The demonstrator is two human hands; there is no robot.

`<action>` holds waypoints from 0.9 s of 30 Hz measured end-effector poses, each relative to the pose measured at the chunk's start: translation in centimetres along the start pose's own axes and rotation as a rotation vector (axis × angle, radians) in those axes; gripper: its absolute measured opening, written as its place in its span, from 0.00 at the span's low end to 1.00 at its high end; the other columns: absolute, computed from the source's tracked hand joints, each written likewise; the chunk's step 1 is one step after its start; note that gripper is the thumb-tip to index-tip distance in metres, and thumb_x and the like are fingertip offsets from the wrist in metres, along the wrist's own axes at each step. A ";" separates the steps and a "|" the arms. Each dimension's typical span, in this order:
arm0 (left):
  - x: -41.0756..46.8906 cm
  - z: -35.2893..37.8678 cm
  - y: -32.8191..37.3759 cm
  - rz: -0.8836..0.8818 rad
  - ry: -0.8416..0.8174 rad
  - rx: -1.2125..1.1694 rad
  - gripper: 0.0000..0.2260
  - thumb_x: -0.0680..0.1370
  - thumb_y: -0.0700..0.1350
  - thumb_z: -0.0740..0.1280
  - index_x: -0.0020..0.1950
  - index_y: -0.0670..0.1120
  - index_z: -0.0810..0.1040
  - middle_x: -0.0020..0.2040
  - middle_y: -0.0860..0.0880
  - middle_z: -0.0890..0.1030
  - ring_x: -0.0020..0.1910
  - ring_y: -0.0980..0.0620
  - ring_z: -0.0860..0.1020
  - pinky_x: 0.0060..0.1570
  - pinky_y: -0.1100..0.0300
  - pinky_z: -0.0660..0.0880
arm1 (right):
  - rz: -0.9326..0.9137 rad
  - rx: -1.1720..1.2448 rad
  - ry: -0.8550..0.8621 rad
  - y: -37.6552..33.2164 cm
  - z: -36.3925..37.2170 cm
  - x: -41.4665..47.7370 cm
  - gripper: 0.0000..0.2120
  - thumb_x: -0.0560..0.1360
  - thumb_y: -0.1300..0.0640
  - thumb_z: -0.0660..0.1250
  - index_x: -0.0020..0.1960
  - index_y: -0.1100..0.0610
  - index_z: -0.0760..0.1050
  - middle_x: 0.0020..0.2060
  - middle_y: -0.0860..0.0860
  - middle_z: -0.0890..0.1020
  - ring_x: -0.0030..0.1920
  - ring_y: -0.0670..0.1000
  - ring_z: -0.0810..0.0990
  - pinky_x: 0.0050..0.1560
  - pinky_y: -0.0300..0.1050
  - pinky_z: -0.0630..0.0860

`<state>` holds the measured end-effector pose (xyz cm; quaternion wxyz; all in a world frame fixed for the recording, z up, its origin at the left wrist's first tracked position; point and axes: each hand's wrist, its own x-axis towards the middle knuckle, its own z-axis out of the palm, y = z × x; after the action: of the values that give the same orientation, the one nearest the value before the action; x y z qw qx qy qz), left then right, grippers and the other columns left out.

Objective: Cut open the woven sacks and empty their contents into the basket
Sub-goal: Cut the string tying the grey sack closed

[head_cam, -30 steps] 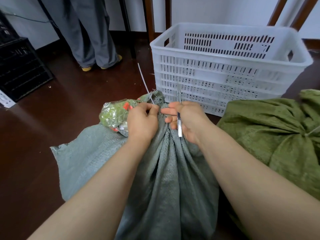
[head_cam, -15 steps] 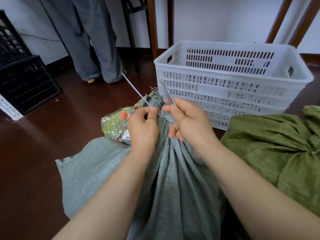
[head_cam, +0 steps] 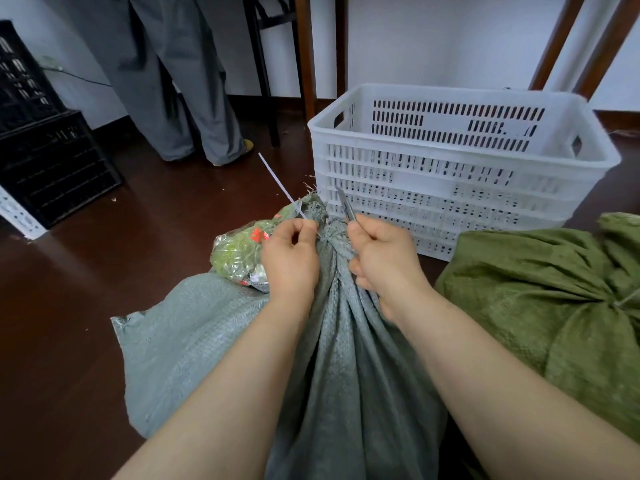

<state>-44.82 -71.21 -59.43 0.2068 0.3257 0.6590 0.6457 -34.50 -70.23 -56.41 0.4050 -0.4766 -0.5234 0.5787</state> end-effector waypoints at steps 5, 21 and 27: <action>0.5 0.0 -0.5 -0.003 -0.001 -0.006 0.15 0.79 0.42 0.65 0.32 0.50 0.70 0.21 0.58 0.67 0.24 0.61 0.62 0.30 0.62 0.61 | 0.070 -0.049 -0.120 -0.5 -0.1 -0.7 0.05 0.78 0.66 0.59 0.48 0.69 0.70 0.34 0.55 0.68 0.27 0.47 0.62 0.23 0.38 0.58; 1.0 -0.3 -0.2 -0.108 0.075 -0.076 0.13 0.77 0.43 0.68 0.33 0.48 0.75 0.26 0.55 0.70 0.25 0.61 0.65 0.35 0.61 0.68 | 0.110 -0.001 -0.192 0.0 0.4 -1.8 0.15 0.83 0.57 0.54 0.68 0.61 0.63 0.27 0.54 0.76 0.19 0.46 0.65 0.17 0.33 0.59; 1.2 -0.1 -0.3 -0.119 0.101 -0.112 0.10 0.76 0.43 0.70 0.34 0.46 0.77 0.32 0.50 0.76 0.34 0.54 0.72 0.45 0.57 0.75 | -0.118 -0.508 -0.181 0.7 0.7 -2.1 0.11 0.82 0.55 0.53 0.62 0.57 0.65 0.25 0.52 0.80 0.20 0.51 0.74 0.22 0.40 0.70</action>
<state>-45.73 -70.42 -59.54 0.2293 0.2409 0.6496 0.6837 -34.68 -72.48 -56.84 0.2569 -0.4781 -0.7127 0.4444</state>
